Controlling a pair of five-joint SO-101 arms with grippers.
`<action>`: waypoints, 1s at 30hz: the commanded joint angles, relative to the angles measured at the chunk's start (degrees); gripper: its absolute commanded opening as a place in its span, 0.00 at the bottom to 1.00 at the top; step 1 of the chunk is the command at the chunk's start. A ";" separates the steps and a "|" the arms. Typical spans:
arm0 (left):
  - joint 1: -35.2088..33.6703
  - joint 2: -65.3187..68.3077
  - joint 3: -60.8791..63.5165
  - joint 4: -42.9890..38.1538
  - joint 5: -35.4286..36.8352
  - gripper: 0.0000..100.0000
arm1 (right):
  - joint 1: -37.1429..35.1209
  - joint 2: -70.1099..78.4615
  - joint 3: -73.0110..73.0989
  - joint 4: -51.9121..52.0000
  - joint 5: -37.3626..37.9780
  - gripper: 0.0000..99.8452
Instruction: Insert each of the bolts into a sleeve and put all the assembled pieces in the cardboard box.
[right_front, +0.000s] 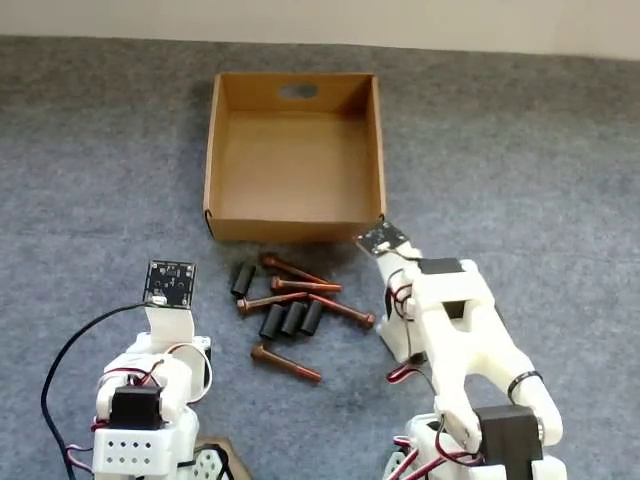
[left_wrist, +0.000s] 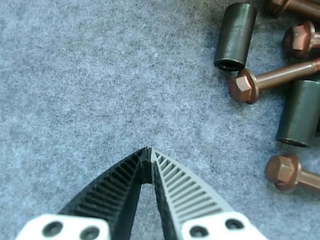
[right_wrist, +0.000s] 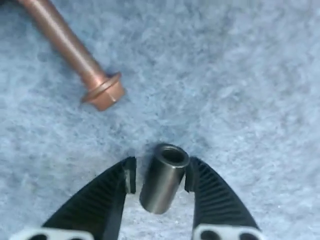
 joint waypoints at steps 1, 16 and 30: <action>-0.48 -0.40 1.01 0.26 -0.35 0.01 | -0.66 0.40 0.84 0.66 4.57 0.15; -0.48 -0.40 1.01 0.26 -0.35 0.01 | -1.54 -24.04 6.11 2.24 -1.76 0.01; -0.48 -0.40 1.01 0.26 -0.35 0.01 | -12.00 -58.51 16.31 -13.49 -27.78 0.01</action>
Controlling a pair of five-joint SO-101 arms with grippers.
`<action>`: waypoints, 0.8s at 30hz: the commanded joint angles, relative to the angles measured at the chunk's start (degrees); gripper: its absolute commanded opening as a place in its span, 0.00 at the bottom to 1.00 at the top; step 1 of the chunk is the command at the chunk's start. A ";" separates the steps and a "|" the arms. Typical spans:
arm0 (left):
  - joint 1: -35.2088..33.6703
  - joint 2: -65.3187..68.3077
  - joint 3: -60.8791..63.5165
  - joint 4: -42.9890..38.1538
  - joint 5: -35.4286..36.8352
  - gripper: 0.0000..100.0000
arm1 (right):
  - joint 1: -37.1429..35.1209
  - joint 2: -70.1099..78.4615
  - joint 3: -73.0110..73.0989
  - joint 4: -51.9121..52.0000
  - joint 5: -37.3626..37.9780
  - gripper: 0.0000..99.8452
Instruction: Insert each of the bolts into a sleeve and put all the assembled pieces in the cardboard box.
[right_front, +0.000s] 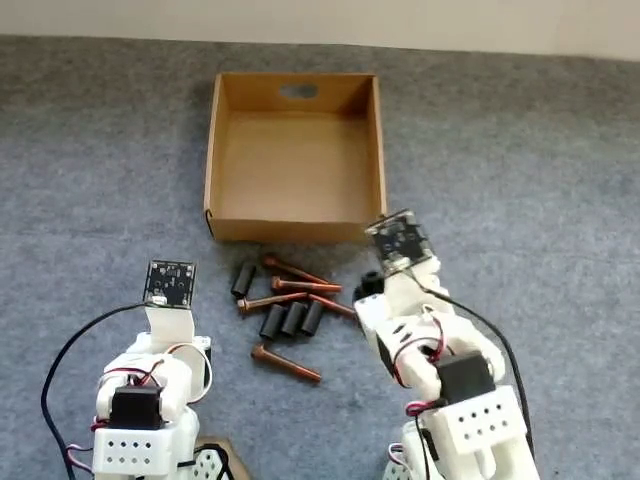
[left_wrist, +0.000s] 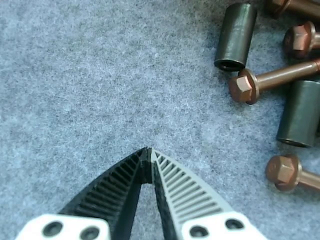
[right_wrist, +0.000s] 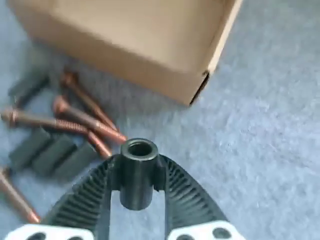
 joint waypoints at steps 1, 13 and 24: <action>-0.48 -0.40 1.01 0.26 -0.35 0.01 | -0.48 -1.63 3.30 -7.43 -4.66 0.01; -0.40 -0.40 1.01 0.26 -0.35 0.01 | 0.75 -2.07 10.59 -11.65 -5.54 0.01; 1.01 -0.40 1.01 0.26 -0.35 0.01 | 2.95 -2.07 12.53 -11.65 -5.63 0.01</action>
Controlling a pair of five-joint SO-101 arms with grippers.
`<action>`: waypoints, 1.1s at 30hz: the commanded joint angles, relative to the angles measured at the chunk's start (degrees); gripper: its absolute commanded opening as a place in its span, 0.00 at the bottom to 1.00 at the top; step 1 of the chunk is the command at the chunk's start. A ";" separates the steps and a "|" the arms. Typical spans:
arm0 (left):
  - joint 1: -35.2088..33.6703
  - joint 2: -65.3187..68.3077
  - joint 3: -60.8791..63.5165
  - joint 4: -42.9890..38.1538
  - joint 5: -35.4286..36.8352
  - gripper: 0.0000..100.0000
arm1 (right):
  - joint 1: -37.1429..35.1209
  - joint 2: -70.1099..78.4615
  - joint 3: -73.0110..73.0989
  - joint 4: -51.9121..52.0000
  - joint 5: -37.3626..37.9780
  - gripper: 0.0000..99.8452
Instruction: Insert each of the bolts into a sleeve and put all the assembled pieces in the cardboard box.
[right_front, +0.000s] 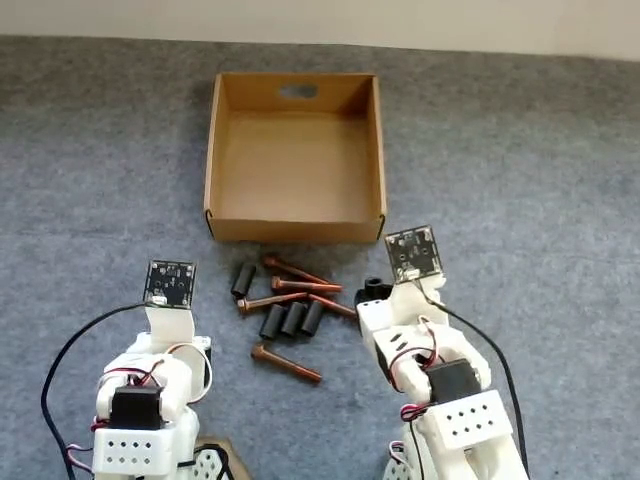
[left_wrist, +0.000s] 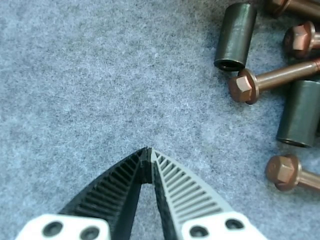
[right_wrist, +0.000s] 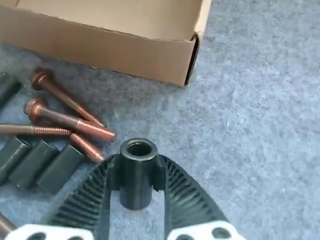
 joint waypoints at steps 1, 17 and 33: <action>1.01 -0.40 1.01 0.26 -0.35 0.01 | 0.66 -0.84 -0.57 -0.84 -0.53 0.01; -9.63 -0.48 -8.48 -18.99 -0.53 0.01 | 0.66 -0.84 -0.40 -0.84 -0.53 0.01; -8.48 -0.40 -3.82 -43.52 -18.02 0.10 | 0.66 -0.84 -0.40 -0.84 -0.44 0.01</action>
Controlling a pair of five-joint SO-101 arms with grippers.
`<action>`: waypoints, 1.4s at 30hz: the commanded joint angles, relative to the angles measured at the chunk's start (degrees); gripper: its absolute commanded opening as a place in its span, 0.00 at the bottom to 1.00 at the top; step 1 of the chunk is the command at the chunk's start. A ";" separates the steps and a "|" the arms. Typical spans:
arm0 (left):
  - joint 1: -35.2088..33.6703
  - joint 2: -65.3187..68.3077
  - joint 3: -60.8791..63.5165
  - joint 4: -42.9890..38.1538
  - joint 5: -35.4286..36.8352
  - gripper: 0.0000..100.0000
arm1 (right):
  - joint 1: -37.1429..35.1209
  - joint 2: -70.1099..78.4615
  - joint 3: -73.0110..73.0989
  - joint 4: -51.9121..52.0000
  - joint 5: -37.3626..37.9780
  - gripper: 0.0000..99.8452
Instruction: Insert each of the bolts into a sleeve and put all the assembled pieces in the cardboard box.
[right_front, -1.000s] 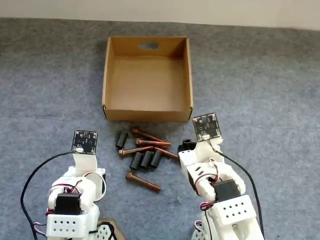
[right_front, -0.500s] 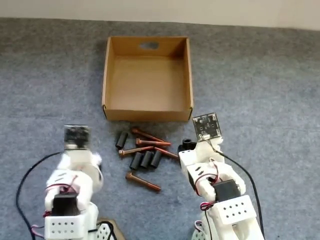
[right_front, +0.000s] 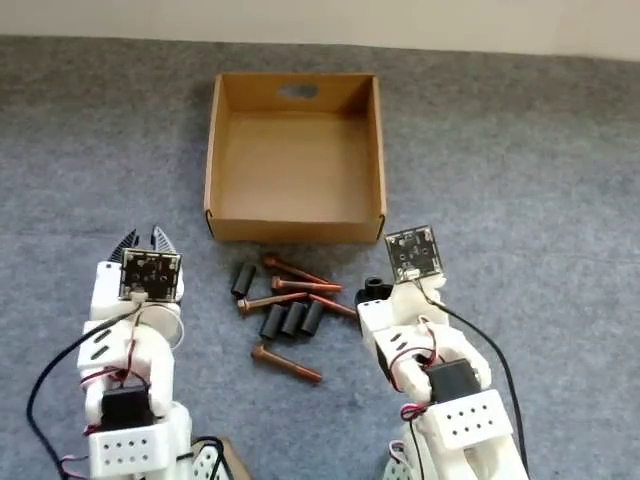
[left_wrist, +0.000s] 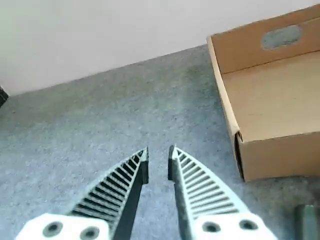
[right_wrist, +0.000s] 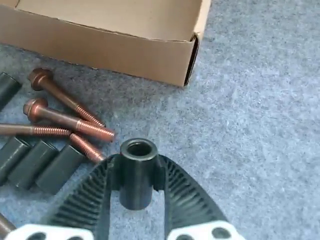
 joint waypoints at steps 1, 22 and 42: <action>0.92 -0.48 -5.41 1.85 -0.44 0.10 | 0.57 -0.84 -0.40 -0.84 -0.44 0.01; 21.93 66.15 -35.03 18.46 7.12 0.10 | 0.57 -0.84 0.40 -0.84 -0.44 0.01; 27.38 69.49 -41.71 34.55 20.48 0.15 | 0.40 -0.84 0.22 -0.92 -0.09 0.01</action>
